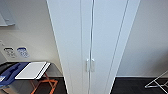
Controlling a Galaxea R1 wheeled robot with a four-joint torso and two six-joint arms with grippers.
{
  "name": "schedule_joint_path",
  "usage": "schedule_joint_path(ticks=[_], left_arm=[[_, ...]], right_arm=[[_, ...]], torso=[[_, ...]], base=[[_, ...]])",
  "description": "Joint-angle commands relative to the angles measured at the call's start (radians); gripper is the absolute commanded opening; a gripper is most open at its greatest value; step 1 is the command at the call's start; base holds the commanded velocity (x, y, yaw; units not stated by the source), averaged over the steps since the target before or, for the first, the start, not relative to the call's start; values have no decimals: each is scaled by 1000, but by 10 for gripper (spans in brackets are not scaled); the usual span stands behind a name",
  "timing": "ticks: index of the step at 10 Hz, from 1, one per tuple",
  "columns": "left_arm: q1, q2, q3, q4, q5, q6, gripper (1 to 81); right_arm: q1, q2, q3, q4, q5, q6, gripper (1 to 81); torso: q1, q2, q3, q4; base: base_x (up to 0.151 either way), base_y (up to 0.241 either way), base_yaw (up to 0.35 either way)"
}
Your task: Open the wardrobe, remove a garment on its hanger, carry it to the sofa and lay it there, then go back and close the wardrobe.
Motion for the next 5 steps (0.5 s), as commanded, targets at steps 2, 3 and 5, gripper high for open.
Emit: schedule_joint_path(ticks=[2,3,5], left_arm=[[-12,-12,12,2,49,8,811],[-12,-12,12,4,49,8,811],[-12,-11,12,4,49,8,811]], right_arm=[[26,-6,1,-4,-63,-5,811],[26,-6,1,-2,-63,-5,811],[26,-2,-7,-2,-62,-5,811]], torso=[[0,0,0,0],[0,0,0,0],[0,-1,0,0]], base=[[31,0,0],[66,0,0],[68,0,0]])
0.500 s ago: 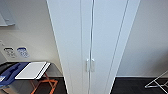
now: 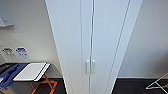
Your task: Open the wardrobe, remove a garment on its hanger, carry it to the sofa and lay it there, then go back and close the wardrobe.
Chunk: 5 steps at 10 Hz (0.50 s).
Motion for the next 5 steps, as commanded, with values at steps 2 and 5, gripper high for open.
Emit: schedule_joint_path(ticks=[2,5], left_arm=[[-19,-12,12,5,50,8,811],[-19,-12,12,4,52,8,811]], right_arm=[[28,-3,0,-1,-63,-5,811],[28,10,-23,-3,-63,-5,811]], torso=[[0,0,0,0],[0,0,0,0]], base=[[72,0,0],[48,0,0]])
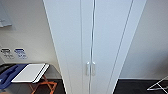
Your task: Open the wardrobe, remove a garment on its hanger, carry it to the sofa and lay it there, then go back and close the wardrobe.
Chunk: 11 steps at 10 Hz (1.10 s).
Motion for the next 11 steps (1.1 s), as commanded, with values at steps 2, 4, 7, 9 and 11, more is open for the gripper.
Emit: schedule_joint_path(ticks=[2,4,7,9,11], left_arm=[[-12,-11,12,2,55,8,811],[-12,-12,12,1,56,5,811],[-14,-65,83,2,55,-1,811],[-40,-156,210,2,55,-4,811],[-69,-225,311,-1,55,-8,811]], right_arm=[[27,-7,-4,-3,-65,-4,811],[29,-8,1,-1,-65,-4,811],[55,-57,82,3,-65,-1,811],[88,-149,204,5,-67,7,811],[137,-250,337,14,-69,8,811]], torso=[[1,1,0,0],[0,0,0,0],[0,0,0,0],[0,0,0,0],[0,0,0,0]], base=[[0,0,0],[0,0,0],[0,0,0],[0,0,0],[0,0,0]])
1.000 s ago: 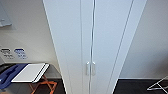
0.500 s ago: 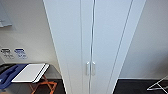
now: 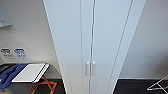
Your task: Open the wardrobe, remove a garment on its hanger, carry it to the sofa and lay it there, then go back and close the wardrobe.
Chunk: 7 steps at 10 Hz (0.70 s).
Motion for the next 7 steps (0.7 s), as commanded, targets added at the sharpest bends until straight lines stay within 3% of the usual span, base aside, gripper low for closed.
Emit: schedule_joint_path(ticks=[1,7], left_arm=[[-64,-127,167,-2,50,-11,811],[-199,-388,505,-22,56,-24,811]], right_arm=[[109,-166,203,22,-70,22,811],[253,-378,412,36,-78,59,811]], torso=[[0,0,0,0],[0,0,0,0]], base=[[0,0,0],[0,0,0]])
